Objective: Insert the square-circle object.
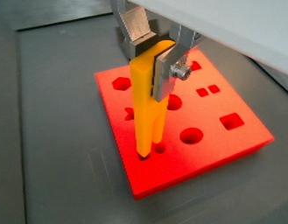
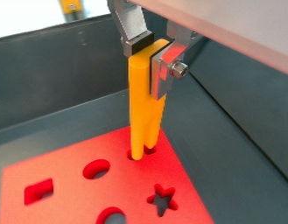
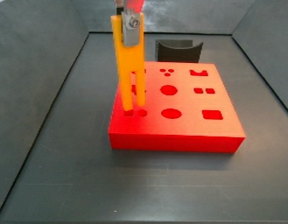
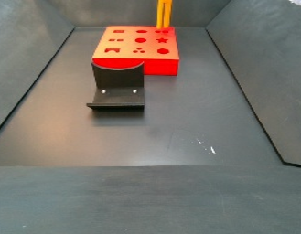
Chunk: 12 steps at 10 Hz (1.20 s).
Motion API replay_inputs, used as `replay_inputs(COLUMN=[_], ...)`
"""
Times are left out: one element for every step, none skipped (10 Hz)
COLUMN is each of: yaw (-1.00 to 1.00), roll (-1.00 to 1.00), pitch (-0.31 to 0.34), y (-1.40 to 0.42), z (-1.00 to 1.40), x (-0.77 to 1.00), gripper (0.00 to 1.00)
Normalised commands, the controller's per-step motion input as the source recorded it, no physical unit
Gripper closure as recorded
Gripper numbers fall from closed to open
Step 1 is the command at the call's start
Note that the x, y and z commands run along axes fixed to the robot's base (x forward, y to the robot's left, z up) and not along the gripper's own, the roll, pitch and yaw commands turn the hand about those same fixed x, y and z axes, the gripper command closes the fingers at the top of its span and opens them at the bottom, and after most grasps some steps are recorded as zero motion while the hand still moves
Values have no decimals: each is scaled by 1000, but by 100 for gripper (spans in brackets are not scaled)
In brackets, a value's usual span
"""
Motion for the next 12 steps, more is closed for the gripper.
replay_inputs(yaw=[-977, -977, -1000, -909, -814, -766, -434, 0, -26, 0, -23, -34], roll=[41, 46, 40, 13, 51, 83, 141, 0, 0, 200, 243, 251], pitch=[111, 107, 14, 0, 36, 54, 133, 0, 134, 346, 393, 417], y=[0, 0, 0, -23, -17, 0, -166, 0, 9, 0, 0, -20], z=[114, 120, 49, 0, 0, -37, 0, -17, -234, -286, -180, -109], x=[-54, -57, 0, 71, 117, 143, 306, 0, 249, 417, 297, 180], gripper=[100, 100, 100, 100, 100, 100, 100, 100, 100, 100, 100, 100])
